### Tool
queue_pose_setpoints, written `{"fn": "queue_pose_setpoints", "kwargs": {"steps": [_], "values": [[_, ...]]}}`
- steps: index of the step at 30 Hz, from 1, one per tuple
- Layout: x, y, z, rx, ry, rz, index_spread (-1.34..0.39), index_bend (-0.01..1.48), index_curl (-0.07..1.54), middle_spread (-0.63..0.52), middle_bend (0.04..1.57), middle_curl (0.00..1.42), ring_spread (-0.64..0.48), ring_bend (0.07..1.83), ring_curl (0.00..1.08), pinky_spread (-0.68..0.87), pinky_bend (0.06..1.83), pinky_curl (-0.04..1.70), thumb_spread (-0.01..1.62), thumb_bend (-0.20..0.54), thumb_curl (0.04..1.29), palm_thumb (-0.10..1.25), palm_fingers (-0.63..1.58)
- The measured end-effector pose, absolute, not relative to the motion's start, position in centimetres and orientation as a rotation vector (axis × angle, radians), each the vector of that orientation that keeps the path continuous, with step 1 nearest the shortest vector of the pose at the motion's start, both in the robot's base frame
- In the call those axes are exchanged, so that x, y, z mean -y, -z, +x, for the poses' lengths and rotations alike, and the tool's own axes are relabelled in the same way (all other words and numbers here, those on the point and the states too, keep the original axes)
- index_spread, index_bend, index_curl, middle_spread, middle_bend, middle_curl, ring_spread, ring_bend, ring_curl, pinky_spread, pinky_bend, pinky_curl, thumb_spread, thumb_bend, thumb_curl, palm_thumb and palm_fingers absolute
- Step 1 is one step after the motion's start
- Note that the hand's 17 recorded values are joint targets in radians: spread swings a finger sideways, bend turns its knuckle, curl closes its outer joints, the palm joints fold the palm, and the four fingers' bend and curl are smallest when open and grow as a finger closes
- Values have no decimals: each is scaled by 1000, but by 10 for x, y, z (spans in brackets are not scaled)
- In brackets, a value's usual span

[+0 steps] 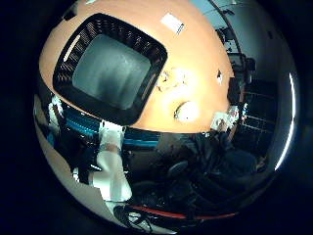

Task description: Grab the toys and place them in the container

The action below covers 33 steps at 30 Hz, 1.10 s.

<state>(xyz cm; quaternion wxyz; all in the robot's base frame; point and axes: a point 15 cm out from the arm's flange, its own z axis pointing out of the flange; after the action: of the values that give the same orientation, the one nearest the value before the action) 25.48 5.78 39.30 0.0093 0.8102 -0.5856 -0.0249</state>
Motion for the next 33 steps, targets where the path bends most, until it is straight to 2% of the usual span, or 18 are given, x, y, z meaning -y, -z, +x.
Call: {"fn": "queue_pose_setpoints", "kwargs": {"steps": [18,29,33], "values": [[66,-390,270,2040,62,2364,-442,181,389,-168,275,387,37,312,204,400,189,172,1114,-21,292,706,443],[161,-368,301,2139,-33,2274,-406,159,320,-119,218,371,82,293,217,392,235,242,1093,-20,292,667,314],[184,-356,311,2043,-63,2320,-397,149,303,-63,173,349,141,239,214,390,267,271,1062,-29,291,639,153]]}}
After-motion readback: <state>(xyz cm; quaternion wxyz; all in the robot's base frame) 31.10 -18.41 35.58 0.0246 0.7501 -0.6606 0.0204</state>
